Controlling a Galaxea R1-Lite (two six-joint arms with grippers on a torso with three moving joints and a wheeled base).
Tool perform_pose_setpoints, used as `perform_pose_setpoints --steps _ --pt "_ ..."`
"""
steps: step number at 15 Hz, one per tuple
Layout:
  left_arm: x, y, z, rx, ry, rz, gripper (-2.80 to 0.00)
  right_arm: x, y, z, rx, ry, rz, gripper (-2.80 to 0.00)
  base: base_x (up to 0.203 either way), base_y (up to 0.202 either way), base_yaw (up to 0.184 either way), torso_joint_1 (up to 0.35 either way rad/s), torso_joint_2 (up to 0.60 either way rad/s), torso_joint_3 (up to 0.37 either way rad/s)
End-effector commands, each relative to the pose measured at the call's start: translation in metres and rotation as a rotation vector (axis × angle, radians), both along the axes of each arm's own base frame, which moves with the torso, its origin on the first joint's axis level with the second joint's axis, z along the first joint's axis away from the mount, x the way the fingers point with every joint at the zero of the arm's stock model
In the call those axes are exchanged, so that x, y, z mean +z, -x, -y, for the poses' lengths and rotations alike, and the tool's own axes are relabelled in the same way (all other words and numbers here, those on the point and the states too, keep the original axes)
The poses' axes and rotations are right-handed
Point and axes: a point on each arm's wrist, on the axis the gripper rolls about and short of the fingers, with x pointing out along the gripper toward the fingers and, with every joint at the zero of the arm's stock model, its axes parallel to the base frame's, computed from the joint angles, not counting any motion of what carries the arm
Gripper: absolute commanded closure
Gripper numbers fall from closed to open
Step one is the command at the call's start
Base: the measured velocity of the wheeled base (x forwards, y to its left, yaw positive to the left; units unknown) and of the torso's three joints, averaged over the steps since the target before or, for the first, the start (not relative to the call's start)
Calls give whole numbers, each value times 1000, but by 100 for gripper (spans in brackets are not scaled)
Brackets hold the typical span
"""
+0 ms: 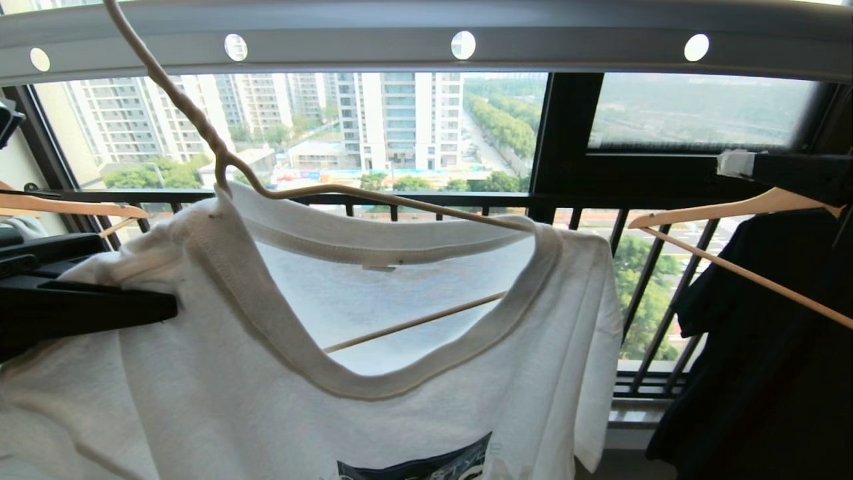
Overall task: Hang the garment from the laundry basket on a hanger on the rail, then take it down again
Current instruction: Hang the clothes rack on the clothesline
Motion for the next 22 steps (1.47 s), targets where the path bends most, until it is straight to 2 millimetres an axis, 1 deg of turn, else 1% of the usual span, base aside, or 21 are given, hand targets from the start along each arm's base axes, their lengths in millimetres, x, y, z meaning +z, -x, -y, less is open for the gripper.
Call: perform_pose_setpoints --steps 1,6,9,10,12,14,16,18,22 --pt "0 0 0 -8 1 -2 0 3 6 1 14 -7 18 0 0 0 0 0 0 0" --pt "-1 3 0 -7 0 4 0 3 7 0 22 -9 17 0 0 0 0 0 0 0" --pt "1 13 -2 16 -1 25 0 6 11 0 25 -14 30 0 0 0 0 0 0 0" --pt "1 20 -3 31 -1 37 0 6 12 1 24 -15 32 0 0 0 0 0 0 0" --pt "3 28 -3 50 -2 51 0 8 15 2 25 -19 42 0 0 0 0 0 0 0" --pt "5 34 -3 111 -3 66 0 10 16 2 26 -24 49 0 0 0 0 0 0 0" --pt "-1 43 -3 166 -4 65 0 10 16 2 25 -24 49 0 0 0 0 0 0 0" --pt "-4 49 -3 277 -1 59 0 10 15 2 26 -23 47 0 0 0 0 0 0 0" --pt "-11 53 -4 447 6 27 0 11 16 2 22 -25 52 0 0 0 0 0 0 0"
